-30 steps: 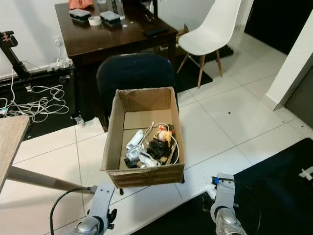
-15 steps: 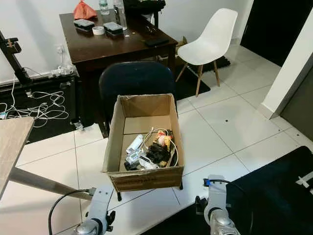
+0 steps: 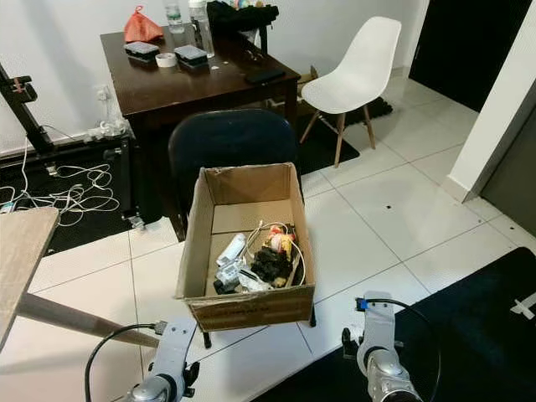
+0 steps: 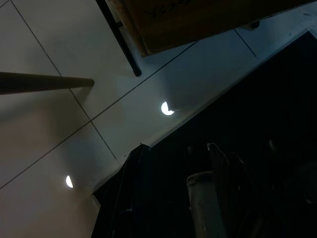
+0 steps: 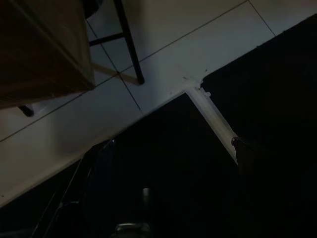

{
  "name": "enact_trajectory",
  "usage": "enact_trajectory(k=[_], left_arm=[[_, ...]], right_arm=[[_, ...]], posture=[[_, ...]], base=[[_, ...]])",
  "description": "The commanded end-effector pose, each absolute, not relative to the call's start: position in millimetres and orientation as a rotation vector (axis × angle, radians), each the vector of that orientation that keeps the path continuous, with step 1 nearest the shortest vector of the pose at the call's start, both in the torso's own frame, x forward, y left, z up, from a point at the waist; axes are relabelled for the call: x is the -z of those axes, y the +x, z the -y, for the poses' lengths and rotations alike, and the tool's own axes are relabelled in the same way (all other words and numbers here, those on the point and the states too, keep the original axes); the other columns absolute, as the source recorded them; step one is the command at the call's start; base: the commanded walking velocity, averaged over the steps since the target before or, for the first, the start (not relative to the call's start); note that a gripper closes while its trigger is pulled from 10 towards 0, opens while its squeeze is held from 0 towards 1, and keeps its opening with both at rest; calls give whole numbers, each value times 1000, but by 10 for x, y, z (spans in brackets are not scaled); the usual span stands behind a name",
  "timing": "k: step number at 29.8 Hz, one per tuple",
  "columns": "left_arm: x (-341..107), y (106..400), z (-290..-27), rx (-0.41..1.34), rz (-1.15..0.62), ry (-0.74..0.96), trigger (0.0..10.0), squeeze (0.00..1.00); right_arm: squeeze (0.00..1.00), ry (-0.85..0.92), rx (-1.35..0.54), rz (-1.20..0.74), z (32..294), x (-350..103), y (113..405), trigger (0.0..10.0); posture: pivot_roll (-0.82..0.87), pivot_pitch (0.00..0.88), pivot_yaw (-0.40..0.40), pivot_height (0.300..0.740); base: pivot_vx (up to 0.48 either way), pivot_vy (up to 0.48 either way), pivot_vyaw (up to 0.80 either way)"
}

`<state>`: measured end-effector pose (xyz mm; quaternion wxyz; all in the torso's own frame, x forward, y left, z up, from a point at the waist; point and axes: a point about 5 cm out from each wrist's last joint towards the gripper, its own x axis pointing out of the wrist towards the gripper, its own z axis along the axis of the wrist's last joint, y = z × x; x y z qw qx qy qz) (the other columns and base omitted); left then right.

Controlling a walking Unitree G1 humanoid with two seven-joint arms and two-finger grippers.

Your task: Picking trash to rubbish bin

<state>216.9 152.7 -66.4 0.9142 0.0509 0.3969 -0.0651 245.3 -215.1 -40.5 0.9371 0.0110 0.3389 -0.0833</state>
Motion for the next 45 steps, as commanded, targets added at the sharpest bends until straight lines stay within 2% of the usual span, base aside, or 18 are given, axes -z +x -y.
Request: enact_trajectory(k=[1,11,23,31,45], left_arm=[[704,2103,-1553,136,-841,110,10000,0],[634,2231,-1549,117,-816,103,10000,0],[666,2173,-1551,109,-824,106,10000,0],[695,2111,-1645,95,-838,114,10000,0],[666,2161,-1638,82,-820,111,10000,0]], right_arm=[[0,35,197,-711,2189,439,2396,10000],[0,25,172,-747,2117,518,2302,10000],[0,32,163,-755,2040,563,2250,10000],[0,45,165,-749,1984,579,2235,10000],[0,55,171,-754,2001,582,2230,10000]], posture=[[10,39,55,740],[24,52,23,740],[37,64,23,740],[47,66,27,740],[55,56,7,740]], base=[[0,0,0],[0,0,0],[0,0,0],[0,0,0],[0,0,0]])
